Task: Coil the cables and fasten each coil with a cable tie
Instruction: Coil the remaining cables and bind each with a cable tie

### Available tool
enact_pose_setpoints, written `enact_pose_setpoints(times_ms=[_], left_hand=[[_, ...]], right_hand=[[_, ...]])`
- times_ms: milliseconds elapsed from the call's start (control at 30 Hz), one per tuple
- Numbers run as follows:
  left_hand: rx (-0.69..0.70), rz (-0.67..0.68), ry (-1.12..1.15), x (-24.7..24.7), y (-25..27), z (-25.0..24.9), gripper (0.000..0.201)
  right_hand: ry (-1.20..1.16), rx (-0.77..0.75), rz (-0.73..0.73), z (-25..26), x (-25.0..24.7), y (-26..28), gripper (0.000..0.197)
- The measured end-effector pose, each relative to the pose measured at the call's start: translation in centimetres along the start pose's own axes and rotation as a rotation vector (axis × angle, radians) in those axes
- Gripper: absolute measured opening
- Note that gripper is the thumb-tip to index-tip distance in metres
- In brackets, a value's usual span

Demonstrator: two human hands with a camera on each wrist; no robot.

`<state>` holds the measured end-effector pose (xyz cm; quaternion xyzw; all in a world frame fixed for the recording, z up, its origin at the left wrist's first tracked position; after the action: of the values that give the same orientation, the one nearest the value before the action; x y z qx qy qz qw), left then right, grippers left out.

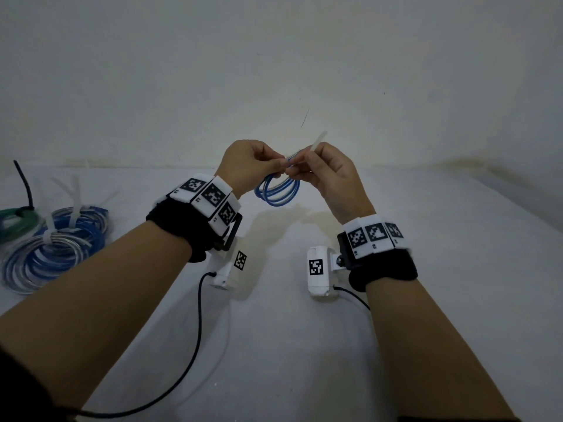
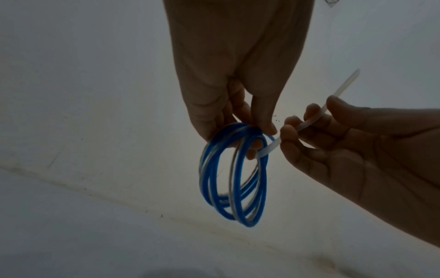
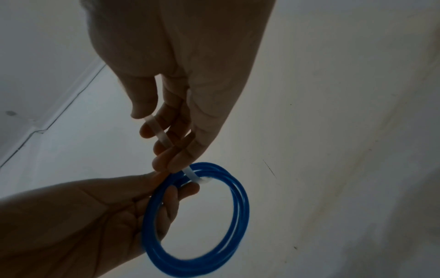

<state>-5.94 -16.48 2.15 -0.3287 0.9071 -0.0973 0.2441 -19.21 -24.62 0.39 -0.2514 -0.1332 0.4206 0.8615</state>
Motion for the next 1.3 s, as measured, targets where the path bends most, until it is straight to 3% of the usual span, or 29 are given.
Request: enact_pose_setpoints(times_ms=[167,367,533,633,767,967,1300], left_hand=[[-0.087,0.065,-0.04,0.0,0.0,-0.4,0.016],[-0.173,0.108,0.098,-0.2,0.2,-0.3,0.013],[-0.079,-0.005,0.178,-0.2,0.6,-0.9,0.008],[-0.021,-0.042,0.147,0.1,0.8,-1.1,0.012],[0.044,-0.082,0.134,0.6,1.2,-1.3,0.013],[0.099,-0.123,0.171,1.2,1.7,-1.7,0.019],[0.147,-0.115,0.241,0.4,1.8,-2.2,0.028]], right_hand=[[0.026,-0.006,0.049,0.6,0.0,0.0,0.025],[0.02,0.014,0.053,0.9,0.1,0.2,0.02],[0.05,0.077,-0.124,1.2,0.0,0.1,0.03],[0.074,0.079,-0.192,1.3,0.0,0.1,0.021],[0.076,0.089,-0.21,1.5,-0.3,0.0,0.005],[0.132,0.109,-0.209,1.8,-0.6,-0.2,0.017],[0.204,0.059,-0.264,2.8,-0.1,-0.4,0.02]])
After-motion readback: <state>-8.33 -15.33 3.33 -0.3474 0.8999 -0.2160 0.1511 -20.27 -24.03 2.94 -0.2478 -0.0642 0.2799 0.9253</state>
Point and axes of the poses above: each hand's wrist, its own y-axis away from the middle knuckle, its own x-axis out of the palm, z = x × y, the point moved 3 cm from there along -y, towards the middle knuckle, and after that the axes turned 1 degree about -x, right-handed, at the moved point
